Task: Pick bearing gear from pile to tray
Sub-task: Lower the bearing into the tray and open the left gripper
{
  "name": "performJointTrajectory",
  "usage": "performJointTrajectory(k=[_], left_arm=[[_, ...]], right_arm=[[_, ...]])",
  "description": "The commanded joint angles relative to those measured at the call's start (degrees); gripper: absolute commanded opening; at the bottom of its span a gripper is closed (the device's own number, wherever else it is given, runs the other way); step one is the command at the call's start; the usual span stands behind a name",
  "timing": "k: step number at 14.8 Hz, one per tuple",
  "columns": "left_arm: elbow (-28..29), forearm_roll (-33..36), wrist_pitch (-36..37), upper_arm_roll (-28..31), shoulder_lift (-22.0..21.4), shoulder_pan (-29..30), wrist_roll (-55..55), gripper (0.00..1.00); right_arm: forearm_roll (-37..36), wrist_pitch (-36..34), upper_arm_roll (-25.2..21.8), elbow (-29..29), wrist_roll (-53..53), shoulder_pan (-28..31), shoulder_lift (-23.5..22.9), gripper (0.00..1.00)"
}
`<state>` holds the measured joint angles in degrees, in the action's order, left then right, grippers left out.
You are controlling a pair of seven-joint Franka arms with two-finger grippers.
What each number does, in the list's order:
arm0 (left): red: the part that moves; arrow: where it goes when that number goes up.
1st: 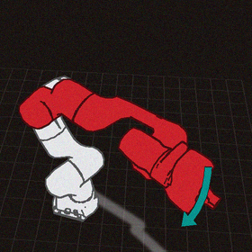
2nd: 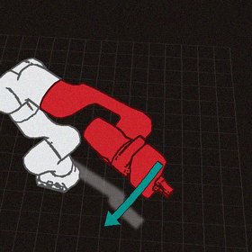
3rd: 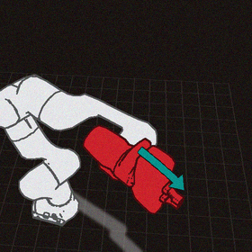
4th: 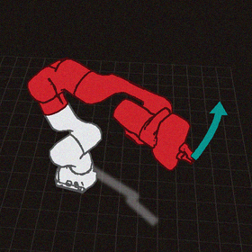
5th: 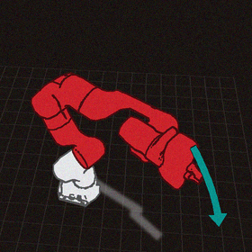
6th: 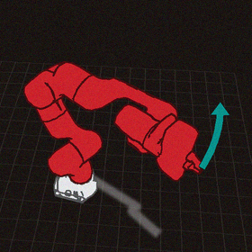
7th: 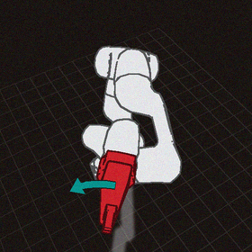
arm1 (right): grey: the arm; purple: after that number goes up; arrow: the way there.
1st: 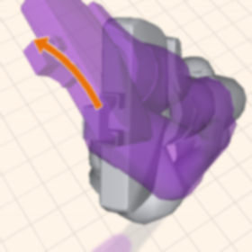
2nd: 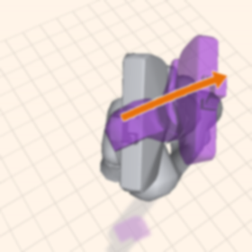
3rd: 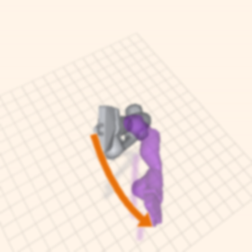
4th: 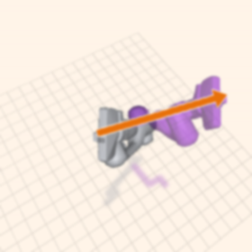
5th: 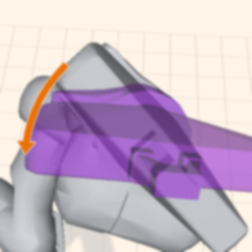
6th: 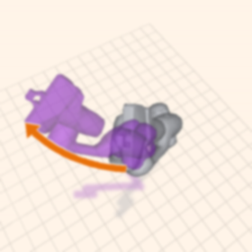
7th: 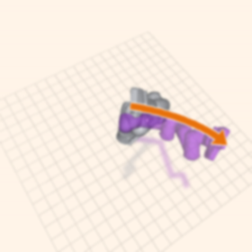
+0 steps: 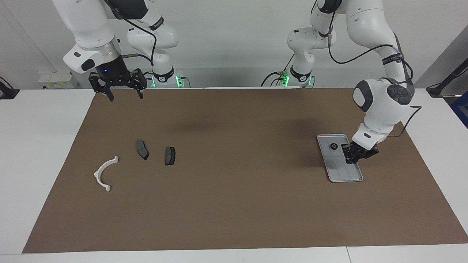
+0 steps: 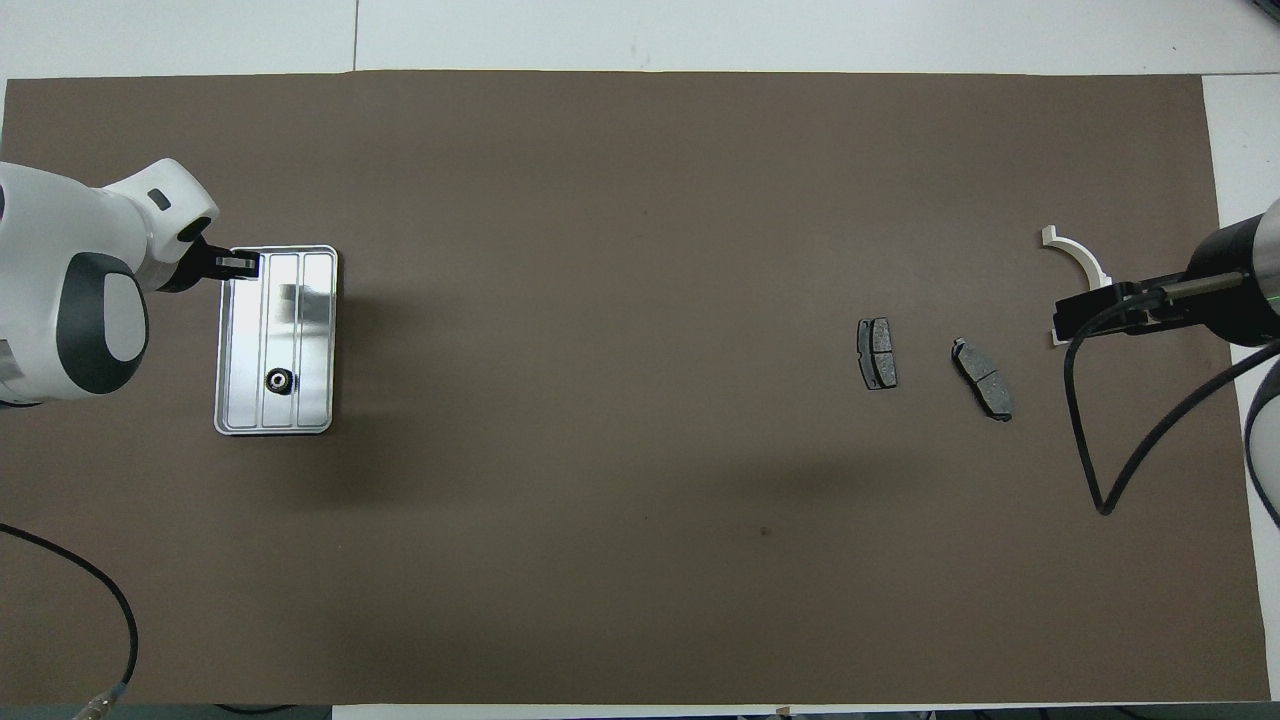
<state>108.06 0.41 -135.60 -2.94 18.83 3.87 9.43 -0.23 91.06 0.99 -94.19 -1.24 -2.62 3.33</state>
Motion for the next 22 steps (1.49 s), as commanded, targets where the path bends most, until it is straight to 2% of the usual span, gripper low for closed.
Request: performJointTrajectory(k=[1,10,22], left_arm=[[1.28,-0.84,-4.48,-0.14,1.46,0.87,1.2,0.0],[4.97,-0.84,-11.69,-0.14,2.87,-0.7,-0.29,0.0],[5.76,-0.84,-13.72,-0.14,3.66,-0.62,-0.2,0.0]], right_arm=[[1.02,-0.53,0.24,-0.21,-1.14,0.6,0.27,1.0],[1.02,-0.89,0.24,-0.21,-1.22,0.51,0.27,1.0],[1.02,-0.8,0.42,-0.3,-1.22,0.42,0.36,1.0]])
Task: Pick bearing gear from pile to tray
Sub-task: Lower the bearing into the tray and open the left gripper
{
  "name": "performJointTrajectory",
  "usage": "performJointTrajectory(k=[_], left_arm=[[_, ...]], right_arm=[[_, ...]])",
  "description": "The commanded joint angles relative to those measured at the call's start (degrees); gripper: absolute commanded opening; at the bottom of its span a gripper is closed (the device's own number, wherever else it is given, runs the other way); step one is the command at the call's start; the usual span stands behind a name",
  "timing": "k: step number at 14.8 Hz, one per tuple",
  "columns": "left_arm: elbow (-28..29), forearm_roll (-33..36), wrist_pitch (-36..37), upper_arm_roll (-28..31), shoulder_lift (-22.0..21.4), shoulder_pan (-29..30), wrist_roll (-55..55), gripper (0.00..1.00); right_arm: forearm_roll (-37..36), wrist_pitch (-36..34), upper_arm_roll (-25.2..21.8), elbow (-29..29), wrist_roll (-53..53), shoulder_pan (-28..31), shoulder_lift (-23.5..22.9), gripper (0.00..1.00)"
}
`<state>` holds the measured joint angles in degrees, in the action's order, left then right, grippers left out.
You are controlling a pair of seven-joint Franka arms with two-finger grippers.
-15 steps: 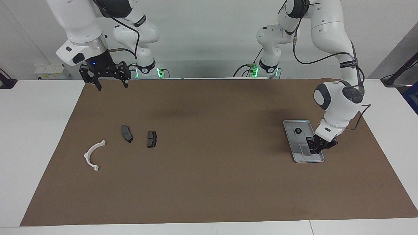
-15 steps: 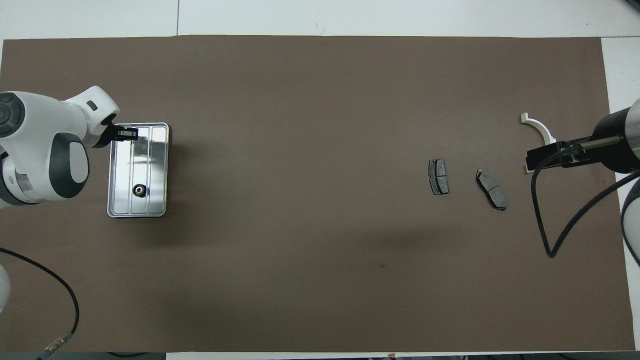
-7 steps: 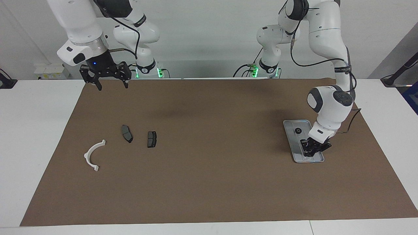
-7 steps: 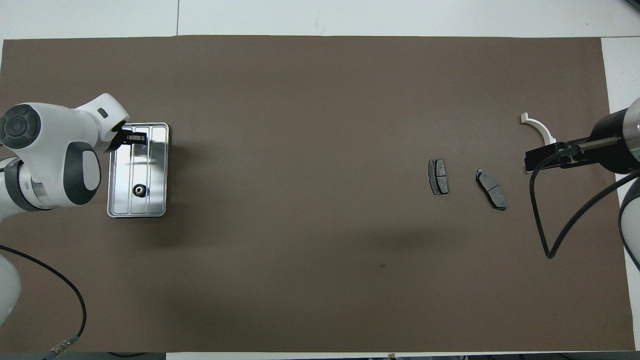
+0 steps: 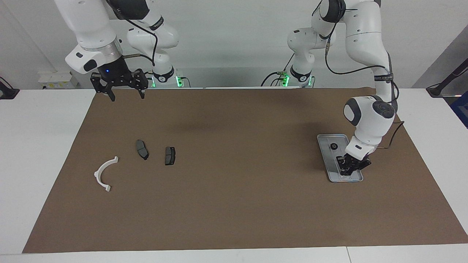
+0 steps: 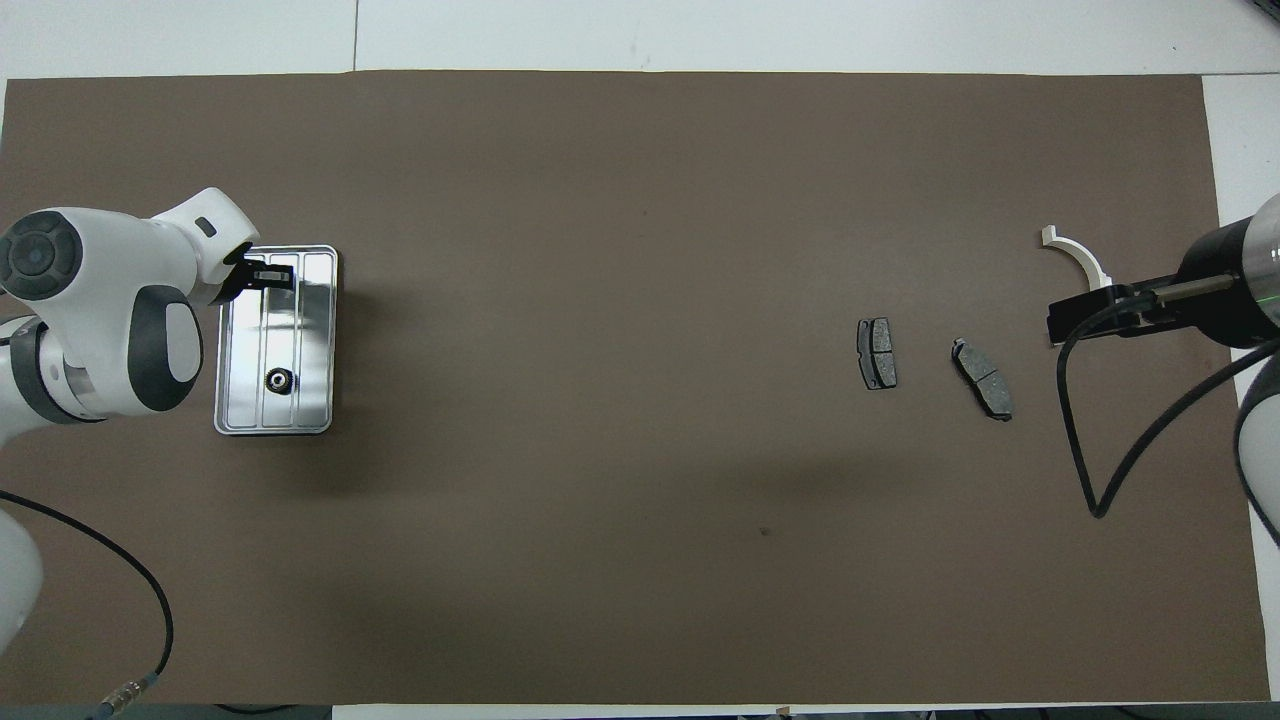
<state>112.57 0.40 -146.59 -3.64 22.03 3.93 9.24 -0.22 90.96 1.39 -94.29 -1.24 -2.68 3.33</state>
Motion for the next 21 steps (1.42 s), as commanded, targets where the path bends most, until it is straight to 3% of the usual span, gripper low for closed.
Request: performJointTrajectory(k=[1,8,10,11,21], left_arm=[[1.34,-0.84,-2.73,0.56,0.47,-0.68,-0.1,0.0],[1.25,-0.84,-2.64,0.56,0.47,-0.68,0.07,0.01],[1.25,-0.76,-2.56,0.56,0.47,-0.59,0.51,0.86],[1.25,-0.58,-2.38,0.56,0.47,-0.59,0.51,1.0],[-0.06,-0.4,1.82,0.65,-0.49,-0.68,0.42,1.0]], right_arm=[[1.01,-0.69,0.02,-0.19,-1.22,0.48,0.36,1.0],[1.01,-0.43,0.02,-0.19,-1.22,0.57,0.36,1.0],[1.01,-0.43,0.02,-0.19,-1.31,0.65,0.36,1.0],[1.01,-0.43,0.02,-0.19,-1.23,0.57,0.36,1.0],[1.01,-0.52,0.02,-0.19,-1.31,0.66,0.36,1.0]])
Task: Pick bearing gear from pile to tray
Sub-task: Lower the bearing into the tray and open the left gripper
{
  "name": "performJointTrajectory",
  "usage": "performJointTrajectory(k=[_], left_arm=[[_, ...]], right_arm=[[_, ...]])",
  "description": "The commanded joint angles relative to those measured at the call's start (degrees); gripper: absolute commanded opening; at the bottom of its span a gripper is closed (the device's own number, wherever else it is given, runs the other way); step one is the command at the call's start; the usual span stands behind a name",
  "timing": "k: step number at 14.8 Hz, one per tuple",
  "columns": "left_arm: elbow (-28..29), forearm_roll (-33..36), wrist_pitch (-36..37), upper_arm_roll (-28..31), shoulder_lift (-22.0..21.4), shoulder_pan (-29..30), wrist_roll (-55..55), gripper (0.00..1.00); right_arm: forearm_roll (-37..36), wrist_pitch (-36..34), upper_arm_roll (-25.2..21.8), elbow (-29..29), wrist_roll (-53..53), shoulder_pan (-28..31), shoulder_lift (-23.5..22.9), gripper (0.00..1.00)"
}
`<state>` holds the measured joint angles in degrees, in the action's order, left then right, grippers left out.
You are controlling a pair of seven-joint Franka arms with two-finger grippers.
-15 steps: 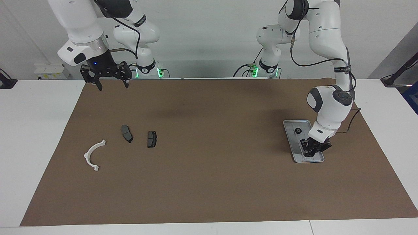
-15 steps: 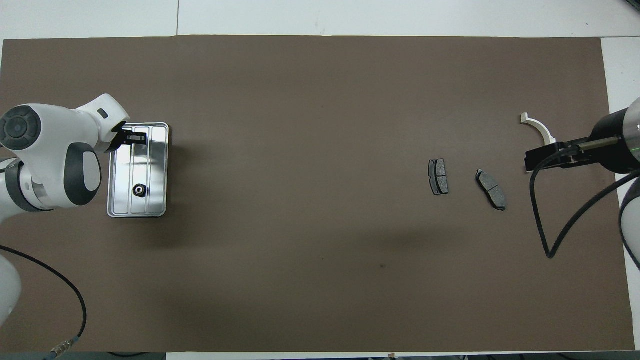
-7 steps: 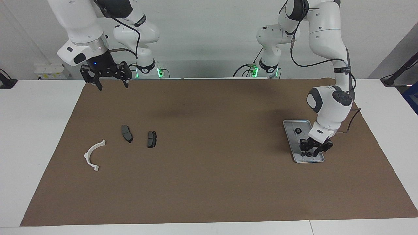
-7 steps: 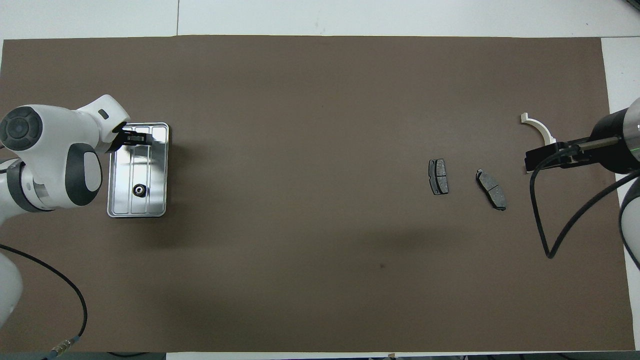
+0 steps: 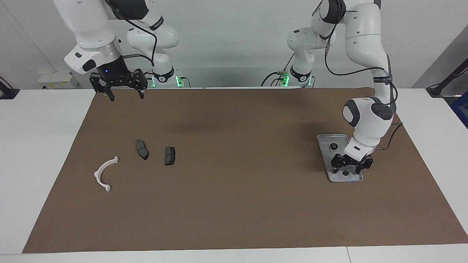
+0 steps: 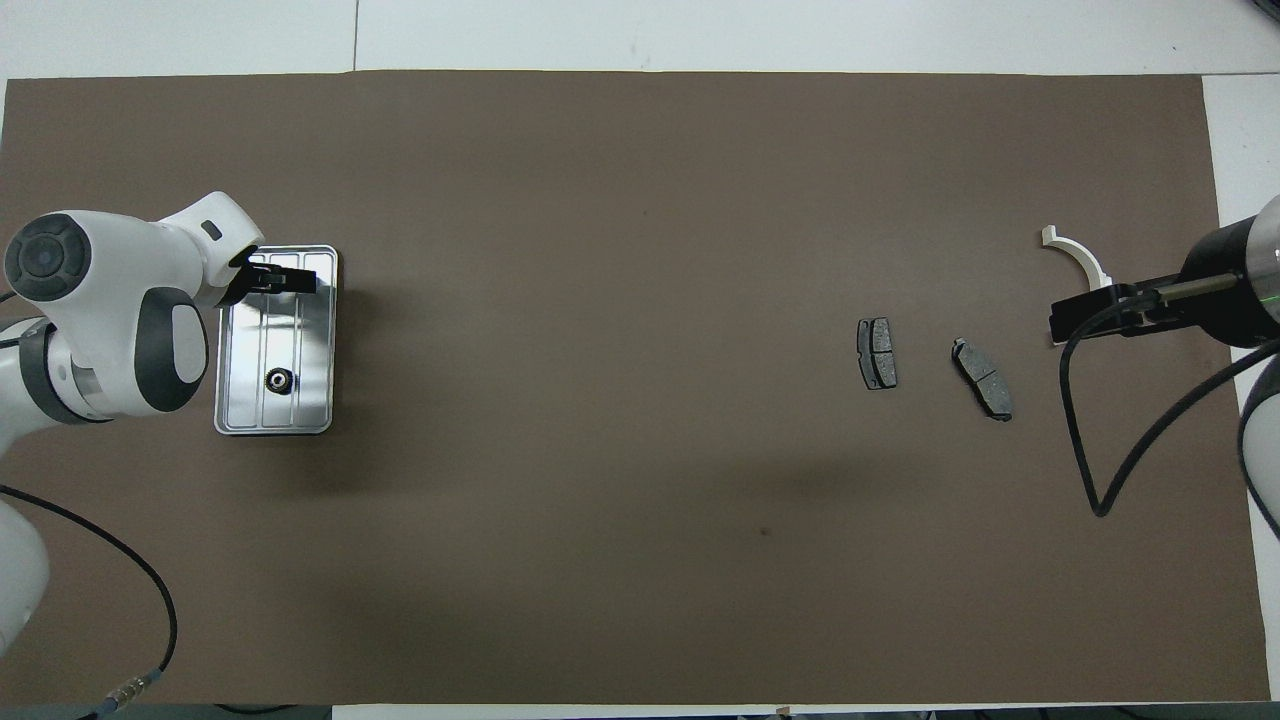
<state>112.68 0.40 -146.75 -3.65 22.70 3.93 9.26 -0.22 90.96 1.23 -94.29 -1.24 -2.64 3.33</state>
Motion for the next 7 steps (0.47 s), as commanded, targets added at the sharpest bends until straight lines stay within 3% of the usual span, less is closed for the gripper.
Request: performJointTrajectory(k=[1,7], left_arm=[[-0.71,-0.4,3.73,0.66,-2.21,-0.68,0.41,1.0],[-0.89,-0.4,12.17,0.57,-12.4,-0.76,0.06,1.0]], right_arm=[[1.01,-0.52,0.18,-0.19,-1.31,0.62,0.36,1.0],[1.01,-0.52,0.18,-0.19,-1.31,0.62,0.36,1.0]])
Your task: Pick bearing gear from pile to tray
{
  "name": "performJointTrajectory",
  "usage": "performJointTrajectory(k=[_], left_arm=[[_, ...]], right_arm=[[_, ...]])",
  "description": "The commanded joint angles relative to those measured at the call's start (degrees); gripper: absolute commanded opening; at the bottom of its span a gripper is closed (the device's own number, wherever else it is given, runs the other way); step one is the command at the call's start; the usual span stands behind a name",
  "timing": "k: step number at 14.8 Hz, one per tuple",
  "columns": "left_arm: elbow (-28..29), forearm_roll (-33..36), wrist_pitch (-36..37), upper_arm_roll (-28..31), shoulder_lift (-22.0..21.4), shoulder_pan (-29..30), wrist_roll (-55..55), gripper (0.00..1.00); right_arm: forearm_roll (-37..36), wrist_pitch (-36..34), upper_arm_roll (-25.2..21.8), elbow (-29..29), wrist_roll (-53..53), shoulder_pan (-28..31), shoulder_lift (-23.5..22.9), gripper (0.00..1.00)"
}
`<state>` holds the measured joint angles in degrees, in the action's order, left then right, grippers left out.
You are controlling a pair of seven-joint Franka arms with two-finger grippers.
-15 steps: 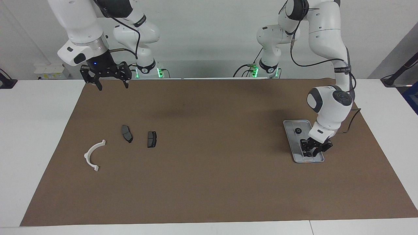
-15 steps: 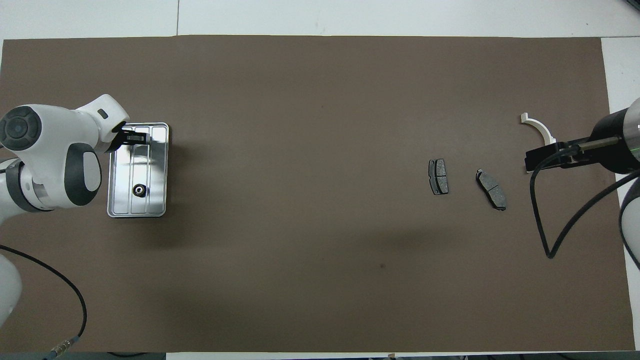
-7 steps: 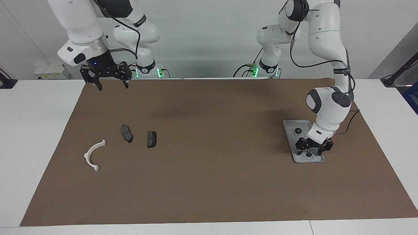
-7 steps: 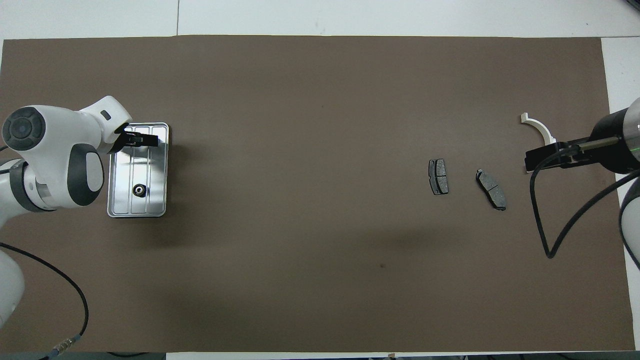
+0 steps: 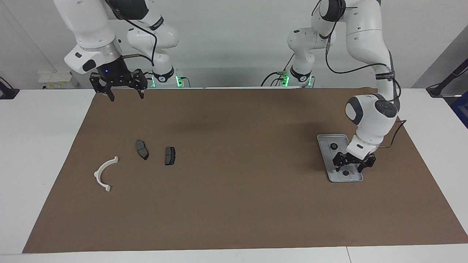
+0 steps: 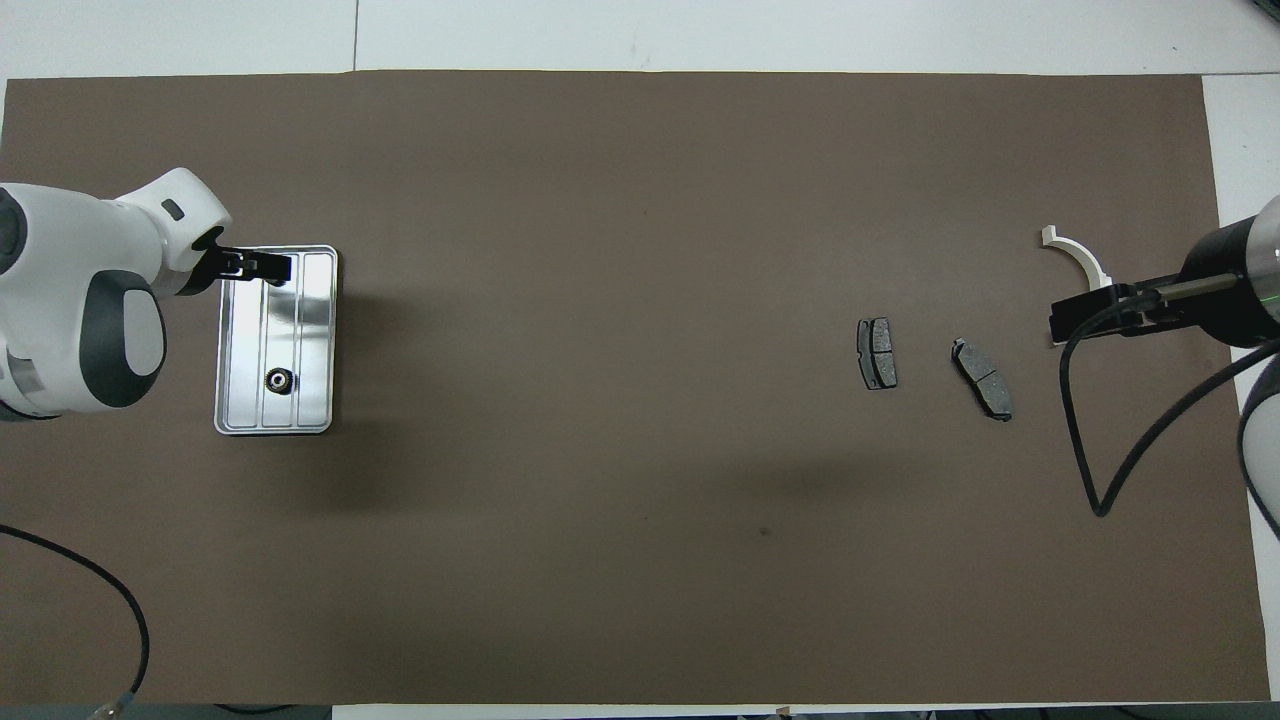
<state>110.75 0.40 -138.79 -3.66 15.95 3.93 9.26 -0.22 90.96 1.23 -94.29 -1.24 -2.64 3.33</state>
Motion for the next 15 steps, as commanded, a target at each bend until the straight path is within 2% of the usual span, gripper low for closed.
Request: performJointTrajectory(k=[1,5,7,11,13,15], left_arm=[[0.88,-0.4,6.14,0.58,-7.58,-0.76,0.14,1.0],[-3.42,-0.32,18.88,-0.03,-13.12,-1.11,0.23,1.0],[-3.17,-0.4,23.89,-0.03,-17.86,-2.86,-0.21,1.0],[-1.86,-0.4,38.91,-0.64,-27.44,-3.31,-3.27,1.0],[-1.85,-0.4,41.05,-2.31,-28.6,-4.27,-11.06,1.0],[-3.51,-0.67,40.27,-2.49,-27.73,-4.46,-12.07,1.0]], right_arm=[[1.01,-0.52,0.18,-0.19,-1.31,0.62,0.36,1.0],[1.01,-0.52,0.18,-0.19,-1.22,0.71,0.36,1.0],[1.01,-0.52,0.18,-0.19,-1.22,0.62,0.36,1.0],[1.01,-0.43,0.18,-0.19,-1.22,0.71,0.36,1.0],[1.01,-0.43,0.18,-0.19,-1.22,0.71,0.27,1.0],[1.01,-0.43,0.18,-0.19,-1.31,0.79,0.27,1.0]])
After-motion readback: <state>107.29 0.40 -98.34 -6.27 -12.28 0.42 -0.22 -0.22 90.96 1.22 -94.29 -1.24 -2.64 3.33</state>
